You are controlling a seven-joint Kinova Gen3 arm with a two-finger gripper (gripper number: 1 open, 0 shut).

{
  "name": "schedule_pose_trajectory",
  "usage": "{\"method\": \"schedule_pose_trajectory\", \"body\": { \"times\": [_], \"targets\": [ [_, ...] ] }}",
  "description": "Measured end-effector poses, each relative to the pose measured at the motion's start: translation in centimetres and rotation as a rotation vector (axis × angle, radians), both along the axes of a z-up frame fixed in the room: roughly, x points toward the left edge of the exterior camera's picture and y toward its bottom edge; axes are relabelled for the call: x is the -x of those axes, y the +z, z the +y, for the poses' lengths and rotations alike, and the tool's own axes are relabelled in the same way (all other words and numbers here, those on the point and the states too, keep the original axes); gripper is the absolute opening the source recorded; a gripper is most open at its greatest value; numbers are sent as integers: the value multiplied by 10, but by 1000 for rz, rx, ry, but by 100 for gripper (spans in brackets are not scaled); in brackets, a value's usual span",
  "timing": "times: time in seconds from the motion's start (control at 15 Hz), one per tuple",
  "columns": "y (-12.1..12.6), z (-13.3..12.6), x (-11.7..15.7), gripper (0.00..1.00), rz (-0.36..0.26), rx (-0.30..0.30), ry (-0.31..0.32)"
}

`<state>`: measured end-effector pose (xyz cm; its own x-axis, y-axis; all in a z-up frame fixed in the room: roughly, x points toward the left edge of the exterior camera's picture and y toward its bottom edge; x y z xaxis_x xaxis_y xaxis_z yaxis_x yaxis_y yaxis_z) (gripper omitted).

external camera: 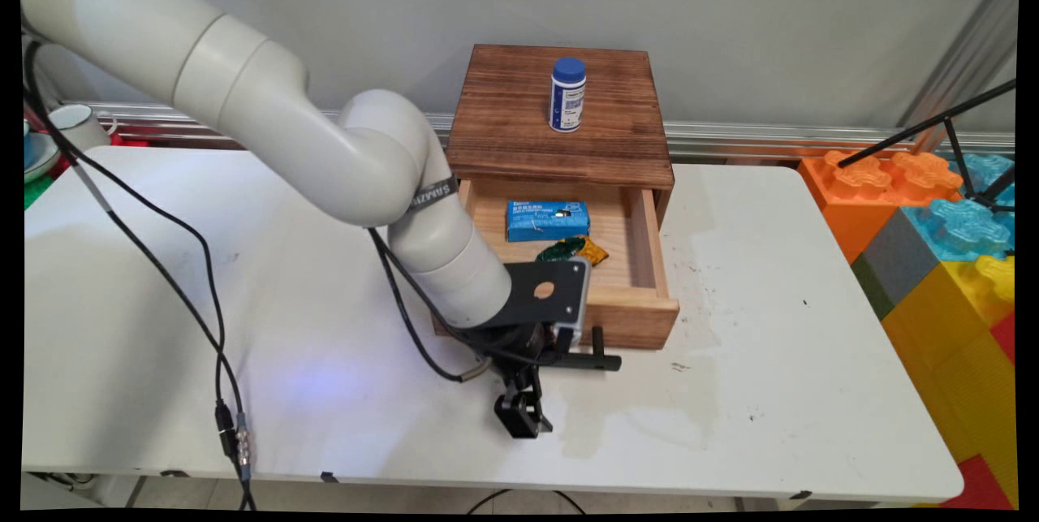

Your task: Open the drawer

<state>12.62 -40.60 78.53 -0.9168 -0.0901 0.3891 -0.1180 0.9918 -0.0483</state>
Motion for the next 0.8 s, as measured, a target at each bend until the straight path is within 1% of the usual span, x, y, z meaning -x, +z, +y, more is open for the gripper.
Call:
{"method": "schedule_pose_trajectory", "body": {
  "times": [0.33, 0.8],
  "targets": [
    [4, 25, 4, 100, 8, -7, -23],
    [9, 50, 6, 100, 18, -20, -45]
  ]
}}
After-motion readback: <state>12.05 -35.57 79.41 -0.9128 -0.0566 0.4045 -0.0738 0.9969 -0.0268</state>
